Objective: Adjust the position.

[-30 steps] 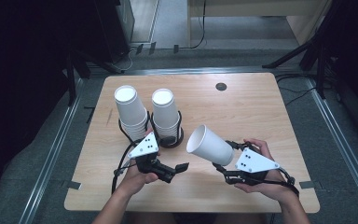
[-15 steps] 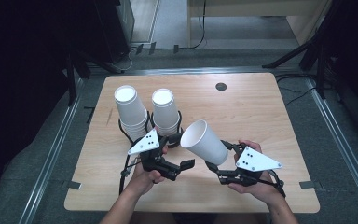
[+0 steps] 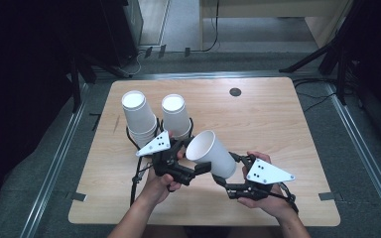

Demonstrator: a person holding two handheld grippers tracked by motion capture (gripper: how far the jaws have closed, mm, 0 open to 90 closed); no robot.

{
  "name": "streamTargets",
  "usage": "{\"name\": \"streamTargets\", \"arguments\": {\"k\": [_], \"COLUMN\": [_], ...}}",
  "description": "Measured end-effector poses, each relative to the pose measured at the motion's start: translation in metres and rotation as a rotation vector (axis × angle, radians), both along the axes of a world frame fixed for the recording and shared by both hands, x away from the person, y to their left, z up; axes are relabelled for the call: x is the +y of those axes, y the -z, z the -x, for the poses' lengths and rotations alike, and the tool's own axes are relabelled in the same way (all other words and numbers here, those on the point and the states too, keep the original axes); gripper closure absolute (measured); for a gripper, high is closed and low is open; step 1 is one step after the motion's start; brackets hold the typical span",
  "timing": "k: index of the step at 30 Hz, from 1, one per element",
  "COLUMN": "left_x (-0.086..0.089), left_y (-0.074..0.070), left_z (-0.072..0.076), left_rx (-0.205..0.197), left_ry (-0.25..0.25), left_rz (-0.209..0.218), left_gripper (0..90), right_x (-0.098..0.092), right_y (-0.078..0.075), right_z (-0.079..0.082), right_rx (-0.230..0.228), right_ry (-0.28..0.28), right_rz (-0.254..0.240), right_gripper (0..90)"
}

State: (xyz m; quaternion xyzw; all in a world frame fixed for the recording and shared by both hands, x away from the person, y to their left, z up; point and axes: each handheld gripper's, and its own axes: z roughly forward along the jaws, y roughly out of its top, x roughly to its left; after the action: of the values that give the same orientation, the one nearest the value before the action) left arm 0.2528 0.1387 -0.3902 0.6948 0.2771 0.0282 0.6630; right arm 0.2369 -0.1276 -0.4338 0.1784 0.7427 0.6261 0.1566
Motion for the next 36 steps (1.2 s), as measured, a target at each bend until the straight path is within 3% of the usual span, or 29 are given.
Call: {"name": "streamTargets", "arguments": {"k": [5,6,15,20,30,33,36], "left_x": [0.001,0.001,0.0,-0.004,-0.022,-0.027,-0.03], "left_y": [-0.001,-0.002,-0.003,-0.004,-0.005,-0.006,-0.007], "left_z": [0.0,0.0,0.004,0.005,0.01,0.011,0.011], "left_rx": [0.008,0.007,-0.021,-0.044,-0.067,-0.075,-0.081], "left_ry": [0.015,0.012,0.0,-0.03,-0.086,-0.091,-0.096], "left_rz": [0.044,0.047,0.009,-0.059,-0.229,-0.265,-0.272], "left_gripper": [1.1,5.2,8.8,9.6,10.0,10.0,10.0], "right_x": [0.003,0.003,0.005,0.009,0.019,0.023,0.023], "right_y": [0.001,0.002,0.003,0.002,-0.003,-0.004,-0.005], "right_z": [0.002,0.002,0.0,-0.001,0.004,0.004,0.004], "right_rx": [-0.018,-0.015,0.007,0.013,-0.012,-0.012,0.005], "right_ry": [-0.004,-0.005,-0.016,0.022,0.065,0.092,0.099], "right_rz": [0.008,0.01,0.028,0.064,0.121,0.14,0.132], "right_gripper": [26.2,26.2,24.8,13.4,13.8,15.8,17.4]}}
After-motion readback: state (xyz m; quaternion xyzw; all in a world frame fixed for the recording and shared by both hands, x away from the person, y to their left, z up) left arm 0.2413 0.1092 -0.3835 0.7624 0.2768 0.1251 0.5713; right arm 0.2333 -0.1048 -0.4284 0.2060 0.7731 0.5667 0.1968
